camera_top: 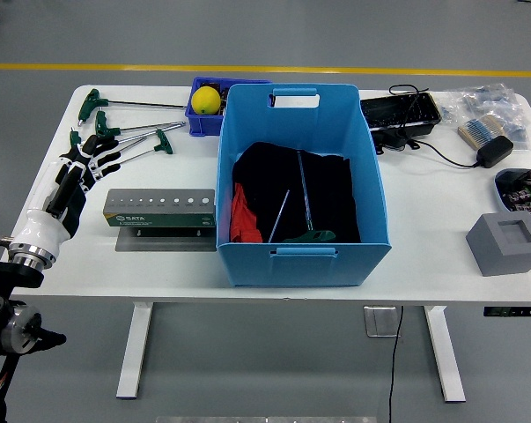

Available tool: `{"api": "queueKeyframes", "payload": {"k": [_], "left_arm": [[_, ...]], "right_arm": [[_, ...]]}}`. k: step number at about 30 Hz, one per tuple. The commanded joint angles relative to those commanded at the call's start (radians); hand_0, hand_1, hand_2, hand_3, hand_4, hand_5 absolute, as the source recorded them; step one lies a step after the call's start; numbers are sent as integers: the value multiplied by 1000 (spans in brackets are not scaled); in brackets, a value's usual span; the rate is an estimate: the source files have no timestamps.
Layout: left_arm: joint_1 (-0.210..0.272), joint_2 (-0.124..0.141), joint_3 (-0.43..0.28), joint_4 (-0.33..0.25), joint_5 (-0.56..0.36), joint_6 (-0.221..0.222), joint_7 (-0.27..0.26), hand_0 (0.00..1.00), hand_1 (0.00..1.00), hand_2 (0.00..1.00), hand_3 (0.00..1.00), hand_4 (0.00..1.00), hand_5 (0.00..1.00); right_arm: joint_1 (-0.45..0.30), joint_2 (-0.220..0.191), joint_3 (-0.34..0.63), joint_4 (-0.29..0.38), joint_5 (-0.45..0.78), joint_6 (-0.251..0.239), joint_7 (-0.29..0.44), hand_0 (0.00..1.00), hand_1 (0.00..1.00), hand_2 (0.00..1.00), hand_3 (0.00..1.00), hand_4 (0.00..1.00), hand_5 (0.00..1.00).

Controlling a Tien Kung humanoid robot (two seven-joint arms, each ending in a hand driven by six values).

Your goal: Lift tool from toolbox,place it in box,lift tool from toolbox,place it in box

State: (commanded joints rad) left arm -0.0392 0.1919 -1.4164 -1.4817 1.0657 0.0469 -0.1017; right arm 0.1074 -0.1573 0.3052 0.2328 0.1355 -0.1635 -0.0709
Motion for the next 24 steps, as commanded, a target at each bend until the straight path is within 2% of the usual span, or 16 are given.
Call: {"api": "queueKeyframes", "payload": {"k": [1,6,7,12,13,18,19,20,24], "left_arm": [[-1,-2,-2,0,-1,3,-3,805,862,898,781,884,824],[3,-13,-9,1,-8,12,-19,805,862,898,781,884,824],[4,-15,-9,3,-11,14,-24,875,941,951,822,888,833],[4,-22,-15,7,-14,11,-27,875,941,951,822,888,833],[3,-23,-17,8,-13,9,-24,886,960,964,841,892,861],[3,-27,-27,10,1,4,-7,886,960,964,841,892,861],[4,-28,-28,11,2,5,-5,888,964,966,861,901,903],[4,-28,-30,14,1,5,-3,888,964,966,861,901,903],[-1,-24,-36,18,0,1,-1,888,964,966,861,901,903]], "right_arm": [[0,0,0,0,0,1,0,693,688,764,620,852,770],[6,0,3,-2,-14,2,-4,693,688,764,620,852,770],[8,-1,3,-2,-14,2,-4,693,686,761,619,849,772],[13,-1,2,-1,-16,2,-4,693,686,761,619,849,772],[15,-2,1,-1,-16,3,-4,692,684,760,618,845,771],[19,-2,-1,-2,-18,5,-4,692,684,760,618,845,771],[19,-2,0,-2,-20,5,-4,692,684,759,617,841,768],[19,-2,-2,-2,-20,6,-4,692,684,759,617,841,768],[15,1,-23,-6,17,11,8,692,684,759,617,841,768]]}}
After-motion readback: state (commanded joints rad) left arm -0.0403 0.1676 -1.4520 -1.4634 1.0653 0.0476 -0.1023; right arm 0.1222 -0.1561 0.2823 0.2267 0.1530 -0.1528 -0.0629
